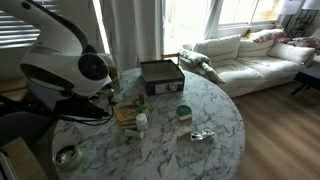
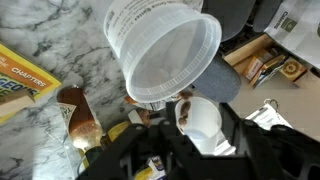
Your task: Pour the contents in the clear measuring cup into the clear cup on the left
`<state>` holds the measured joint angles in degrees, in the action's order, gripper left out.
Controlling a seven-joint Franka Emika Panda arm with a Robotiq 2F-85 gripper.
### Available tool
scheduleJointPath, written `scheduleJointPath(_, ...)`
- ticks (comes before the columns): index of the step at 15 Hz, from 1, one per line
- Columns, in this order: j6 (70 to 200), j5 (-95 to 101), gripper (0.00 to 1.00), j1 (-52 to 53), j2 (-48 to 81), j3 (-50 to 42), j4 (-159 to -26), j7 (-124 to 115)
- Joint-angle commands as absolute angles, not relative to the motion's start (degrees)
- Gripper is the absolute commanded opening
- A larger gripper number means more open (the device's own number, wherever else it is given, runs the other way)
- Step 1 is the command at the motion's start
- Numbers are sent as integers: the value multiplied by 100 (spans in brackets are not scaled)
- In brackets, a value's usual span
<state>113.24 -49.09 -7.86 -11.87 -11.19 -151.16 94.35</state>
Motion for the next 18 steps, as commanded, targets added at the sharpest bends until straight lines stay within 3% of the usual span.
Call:
scheduleJointPath(1, 11246, -5180, 22, -821, -1456, -1237, -15437, 10106)
scheduleJointPath(10, 10950, -5615, 22, -883, -1478, -1241, -15497, 10632)
scheduleJointPath(18, 10793, -4336, 22, -941, -1601, -924, -14688, 7652)
